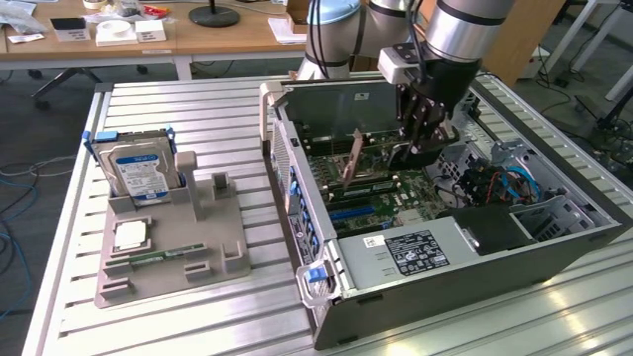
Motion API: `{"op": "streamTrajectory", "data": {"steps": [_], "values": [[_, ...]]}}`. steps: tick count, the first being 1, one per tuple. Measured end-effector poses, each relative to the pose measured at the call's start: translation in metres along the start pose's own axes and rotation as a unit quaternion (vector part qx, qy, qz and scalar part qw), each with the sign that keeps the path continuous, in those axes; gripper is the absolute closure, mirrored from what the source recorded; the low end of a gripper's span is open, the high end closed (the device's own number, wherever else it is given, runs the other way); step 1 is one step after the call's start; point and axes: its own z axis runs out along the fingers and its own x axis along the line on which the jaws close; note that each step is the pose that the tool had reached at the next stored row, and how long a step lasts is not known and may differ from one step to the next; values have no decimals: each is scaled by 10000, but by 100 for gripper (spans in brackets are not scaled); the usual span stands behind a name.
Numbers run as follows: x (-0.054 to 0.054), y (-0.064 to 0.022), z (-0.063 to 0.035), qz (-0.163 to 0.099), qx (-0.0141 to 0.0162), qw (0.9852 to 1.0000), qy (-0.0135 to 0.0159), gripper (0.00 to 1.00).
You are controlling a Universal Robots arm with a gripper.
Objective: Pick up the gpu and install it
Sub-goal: 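Insert the gpu into the slot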
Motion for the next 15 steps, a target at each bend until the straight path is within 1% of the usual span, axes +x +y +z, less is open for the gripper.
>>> {"op": "streamTrajectory", "data": {"steps": [3, 11, 15], "values": [[0, 21, 18, 0, 0, 10000, 0, 73], [0, 23, 25, -1, 0, 10000, -1, 73], [3, 23, 81, 0, 0, 10000, 0, 73]]}}
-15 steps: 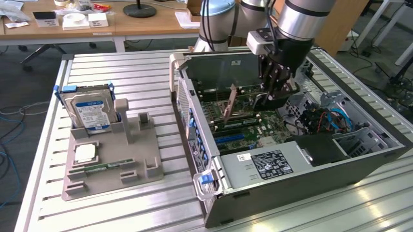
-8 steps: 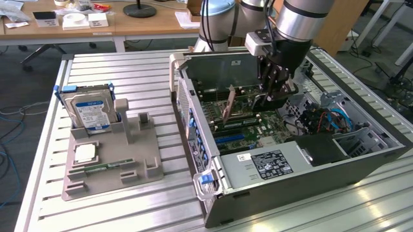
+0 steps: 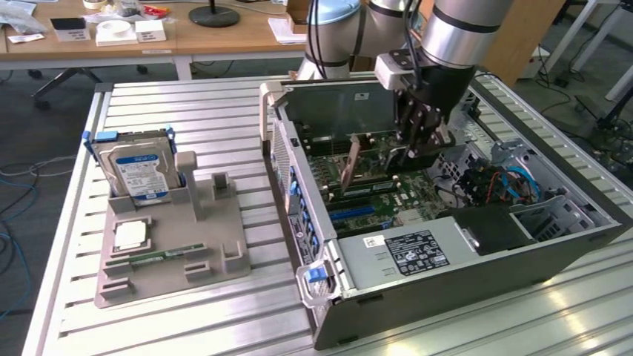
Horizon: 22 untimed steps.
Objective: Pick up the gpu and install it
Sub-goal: 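Insert the gpu into the slot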
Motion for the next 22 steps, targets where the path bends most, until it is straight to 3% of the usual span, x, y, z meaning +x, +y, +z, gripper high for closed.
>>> {"op": "streamTrajectory", "data": {"steps": [6, 22], "values": [[3, 0, 83, 0, 0, 10000, 0, 73], [3, 13, 96, 1, 1, 10000, -2, 73]]}}
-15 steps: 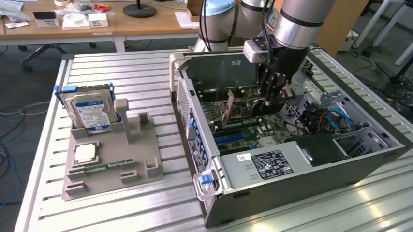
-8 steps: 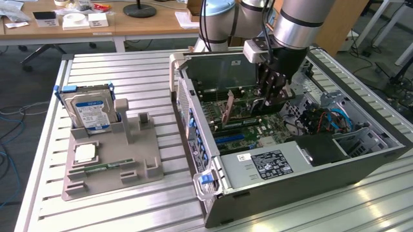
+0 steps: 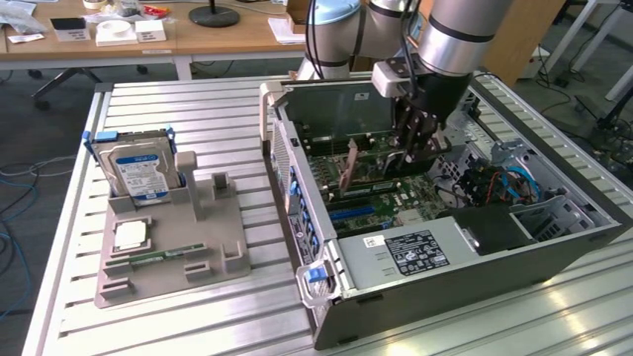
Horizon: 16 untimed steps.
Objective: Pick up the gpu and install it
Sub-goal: 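Insert the gpu into the slot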
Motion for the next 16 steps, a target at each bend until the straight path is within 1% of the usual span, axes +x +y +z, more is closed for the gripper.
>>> {"op": "streamTrajectory", "data": {"steps": [5, 10, 16], "values": [[2, 50, 33, 0, -1, 10000, 2, 73], [4, 62, 106, 0, -1, 10000, 1, 73], [4, 62, 108, 0, -2, 10000, 2, 73]]}}
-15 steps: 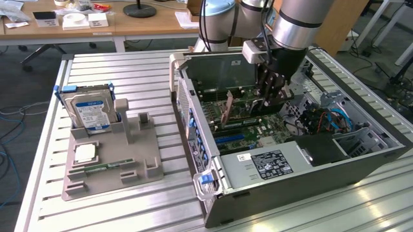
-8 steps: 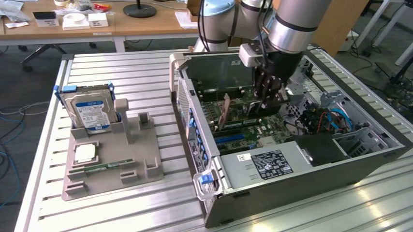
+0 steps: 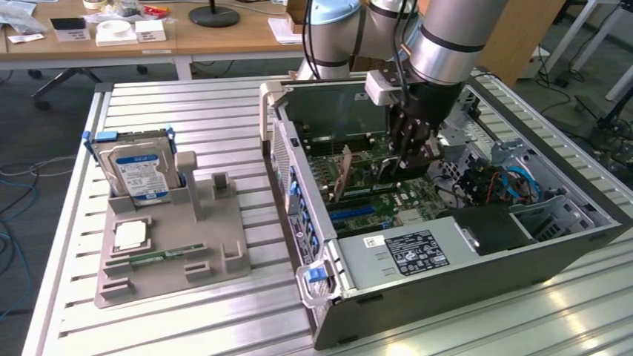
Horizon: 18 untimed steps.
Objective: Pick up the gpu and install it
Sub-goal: 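Insert the gpu into the slot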
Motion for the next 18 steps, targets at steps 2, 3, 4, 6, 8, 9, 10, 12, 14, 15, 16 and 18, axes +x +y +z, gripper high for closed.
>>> {"op": "streamTrajectory", "data": {"steps": [2, 3, 4, 6, 8, 9, 10, 12, 14, 15, 16, 18], "values": [[0, 0, 20, 0, 1, 10000, -2, 73], [1, 0, 36, 0, 0, 10000, -1, 73], [2, 0, 53, 0, 0, 10000, -1, 73], [3, 0, 90, 0, 0, 10000, -1, 73], [4, 0, 114, 0, 0, 10000, -1, 73], [4, 0, 113, 0, 0, 10000, 0, 73], [4, 0, 113, 0, 0, 10000, 0, 73], [4, 0, 113, 0, 0, 10000, 0, 73], [4, 0, 116, 0, 0, 10000, 0, 73], [4, 0, 124, 0, 1, 10000, -2, 73], [4, -1, 134, 0, 0, 10000, -1, 73], [5, 0, 159, 0, 0, 10000, -1, 73]]}}
